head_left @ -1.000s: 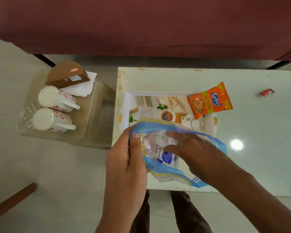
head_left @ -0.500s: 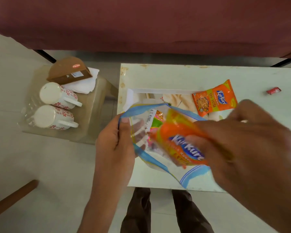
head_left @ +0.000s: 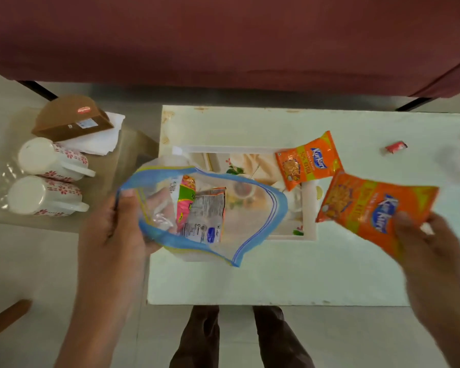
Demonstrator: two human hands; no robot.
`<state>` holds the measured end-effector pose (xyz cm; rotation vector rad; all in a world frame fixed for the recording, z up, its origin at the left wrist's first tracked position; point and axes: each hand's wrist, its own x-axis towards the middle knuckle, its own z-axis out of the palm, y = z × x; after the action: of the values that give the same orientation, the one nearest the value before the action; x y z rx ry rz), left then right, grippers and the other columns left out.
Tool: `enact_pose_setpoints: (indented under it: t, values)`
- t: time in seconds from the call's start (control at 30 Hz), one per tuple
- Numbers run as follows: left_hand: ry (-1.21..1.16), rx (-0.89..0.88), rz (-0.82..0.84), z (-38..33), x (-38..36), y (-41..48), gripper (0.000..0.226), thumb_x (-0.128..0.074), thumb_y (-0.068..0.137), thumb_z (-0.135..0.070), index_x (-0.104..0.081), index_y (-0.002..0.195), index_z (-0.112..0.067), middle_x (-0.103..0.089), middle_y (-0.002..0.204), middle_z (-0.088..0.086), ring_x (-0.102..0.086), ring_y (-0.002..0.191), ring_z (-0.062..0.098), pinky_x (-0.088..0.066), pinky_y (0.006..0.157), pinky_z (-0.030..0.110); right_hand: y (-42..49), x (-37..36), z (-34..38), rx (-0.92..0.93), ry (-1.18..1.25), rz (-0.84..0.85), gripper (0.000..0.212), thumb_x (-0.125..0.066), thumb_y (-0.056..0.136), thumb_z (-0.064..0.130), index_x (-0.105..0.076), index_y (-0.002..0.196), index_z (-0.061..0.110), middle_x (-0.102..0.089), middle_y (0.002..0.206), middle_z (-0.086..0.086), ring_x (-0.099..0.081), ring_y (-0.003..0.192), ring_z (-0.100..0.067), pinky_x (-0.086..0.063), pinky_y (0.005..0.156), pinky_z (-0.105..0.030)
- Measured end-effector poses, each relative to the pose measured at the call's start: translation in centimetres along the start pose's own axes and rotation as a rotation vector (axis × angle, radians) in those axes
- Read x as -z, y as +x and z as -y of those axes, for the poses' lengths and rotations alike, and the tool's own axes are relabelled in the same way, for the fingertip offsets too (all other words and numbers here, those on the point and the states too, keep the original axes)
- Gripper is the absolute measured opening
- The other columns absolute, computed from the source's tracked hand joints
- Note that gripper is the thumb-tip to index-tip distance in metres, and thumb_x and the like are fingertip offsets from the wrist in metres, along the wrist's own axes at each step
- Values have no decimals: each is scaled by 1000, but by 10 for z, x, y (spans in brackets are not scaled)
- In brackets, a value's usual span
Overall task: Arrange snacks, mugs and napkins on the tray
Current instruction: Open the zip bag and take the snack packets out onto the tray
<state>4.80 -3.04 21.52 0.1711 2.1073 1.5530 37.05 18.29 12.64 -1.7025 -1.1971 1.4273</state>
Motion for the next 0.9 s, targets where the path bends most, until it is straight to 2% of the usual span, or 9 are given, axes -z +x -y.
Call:
enact_pose_setpoints:
  t: [0.03, 0.17, 0.3, 0.4, 0.5, 0.63, 0.77, 0.83, 0.9]
  values:
    - [-11, 11, 5, 1, 1, 1, 32, -39, 107, -31, -71, 103, -32, -80, 95, -6, -77, 88, 15, -62, 61, 27, -9, -12, 3, 76, 44, 6, 16, -64, 94, 31, -66, 102, 18, -78, 90, 8, -73, 76, -6, -59, 66, -22]
    - [-27, 26, 34, 1, -3, -2, 32, -38, 107, -30, -69, 103, -34, -80, 95, -9, -77, 86, 14, -62, 62, 25, -2, -45, -34, -80, -51, 3, 6, -60, 97, 24, -65, 96, 21, -76, 85, 5, -71, 69, -1, -56, 57, -19]
    - [-29, 32, 43, 4, -13, -4, 32, -38, 107, -32, -70, 105, -35, -80, 95, -10, -77, 88, 14, -62, 61, 27, 8, -68, -62, -217, -109, 5, 19, -58, 97, 24, -62, 114, 15, -72, 94, -2, -69, 64, 2, -51, 50, -14]
    - [-7, 24, 51, 7, -21, -7, 32, -38, 107, -32, -69, 107, -34, -80, 95, -9, -77, 89, 15, -62, 61, 27, 14, -77, -75, -268, -225, -14, 31, -54, 97, 29, -56, 125, 16, -68, 102, -1, -64, 74, -1, -46, 53, -19]
    - [9, 17, 61, 8, -29, -10, 31, -37, 107, -33, -68, 111, -33, -80, 98, -10, -76, 94, 15, -62, 63, 27, 22, -76, -82, -298, -291, -8, 33, -53, 98, 31, -54, 127, 16, -67, 107, -2, -62, 78, -2, -45, 55, -20]
    - [33, 7, 43, 8, -39, -11, 33, -41, 106, -37, -73, 101, -41, -80, 98, -9, -76, 95, 16, -63, 64, 30, 29, -68, -86, -286, -341, 68, 35, -58, 96, 36, -55, 125, 17, -69, 112, -5, -65, 81, -5, -45, 56, -20]
    - [59, 22, 28, 7, -42, -11, 29, -43, 101, -41, -72, 100, -40, -80, 99, -7, -77, 91, 17, -64, 66, 35, 27, -62, -76, -277, -432, 134, 42, -62, 93, 42, -56, 126, 17, -68, 117, -8, -66, 91, -17, -48, 64, -25]
    - [63, 31, 25, 7, -42, -11, 29, -43, 101, -41, -72, 101, -40, -80, 100, -6, -77, 92, 17, -64, 66, 35, 22, -58, -57, -189, -523, 58, 40, -61, 94, 40, -57, 125, 17, -67, 120, -7, -64, 99, -21, -47, 70, -26]
    - [69, 30, 28, 4, -42, -13, 30, -41, 103, -40, -72, 100, -42, -80, 101, -7, -77, 93, 17, -64, 68, 36, 9, -53, -23, 7, -558, -12, 32, -58, 96, 36, -59, 122, 17, -67, 118, -4, -66, 99, -20, -46, 71, -20]
